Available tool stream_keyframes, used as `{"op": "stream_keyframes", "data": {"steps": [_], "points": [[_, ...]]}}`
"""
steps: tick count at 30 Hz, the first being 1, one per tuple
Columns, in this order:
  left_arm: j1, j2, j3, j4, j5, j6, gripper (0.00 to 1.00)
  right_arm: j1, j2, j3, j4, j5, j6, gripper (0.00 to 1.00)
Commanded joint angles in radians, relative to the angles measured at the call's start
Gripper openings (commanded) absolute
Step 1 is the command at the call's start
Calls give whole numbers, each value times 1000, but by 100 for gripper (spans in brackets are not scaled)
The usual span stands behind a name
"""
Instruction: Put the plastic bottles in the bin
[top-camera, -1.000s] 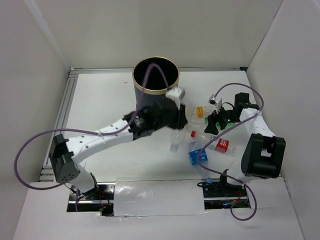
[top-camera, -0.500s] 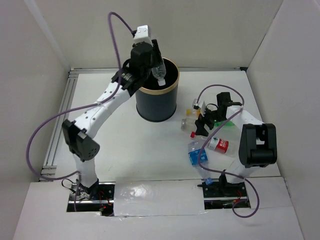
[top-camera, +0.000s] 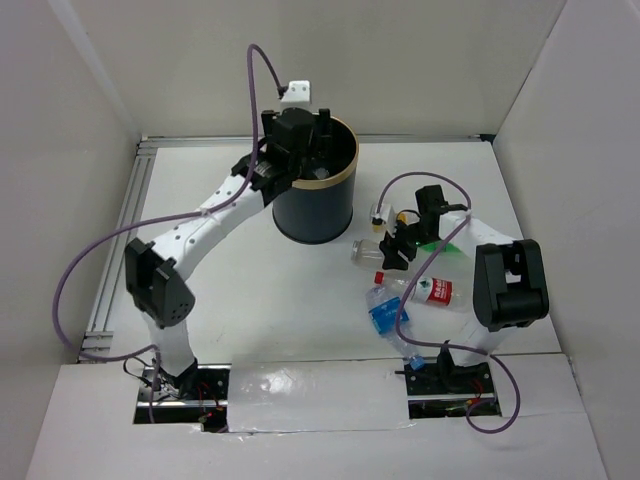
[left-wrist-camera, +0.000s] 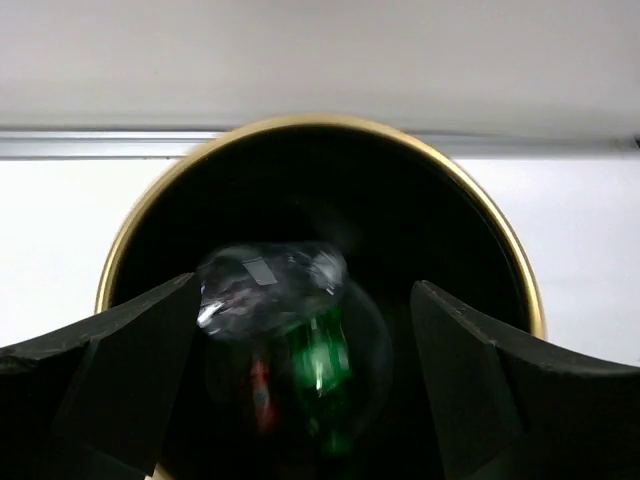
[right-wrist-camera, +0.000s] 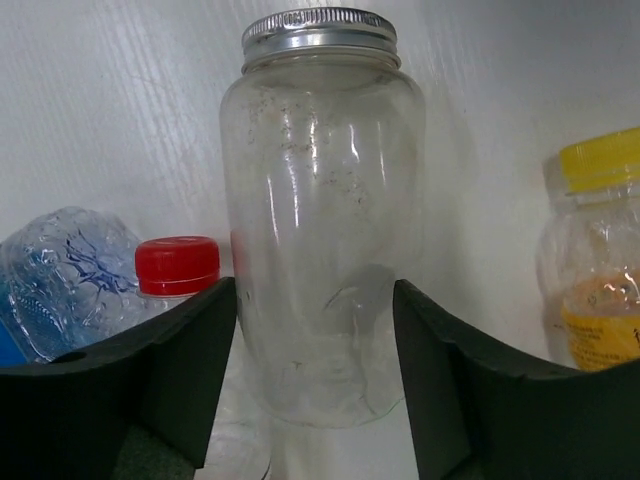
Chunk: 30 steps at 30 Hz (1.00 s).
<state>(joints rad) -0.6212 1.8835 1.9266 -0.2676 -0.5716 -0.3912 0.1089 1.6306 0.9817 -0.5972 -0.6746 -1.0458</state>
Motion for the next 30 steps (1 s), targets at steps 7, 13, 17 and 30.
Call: {"op": "stream_keyframes", "data": {"steps": [7, 13, 17, 30], "points": [[-314, -545, -596, 88, 15, -114, 78, 11, -14, 44, -62, -37, -45, 23], [-437, -688, -945, 33, 84, -564, 64, -34, -184, 178, -232, -144, -95, 16], [-423, -710, -1023, 64, 183, -678, 74, -43, -271, 360, -263, -196, -68, 14], [-368, -327, -915, 242, 622, -837, 95, 260, -25, 820, 131, -25, 250, 20]]}}
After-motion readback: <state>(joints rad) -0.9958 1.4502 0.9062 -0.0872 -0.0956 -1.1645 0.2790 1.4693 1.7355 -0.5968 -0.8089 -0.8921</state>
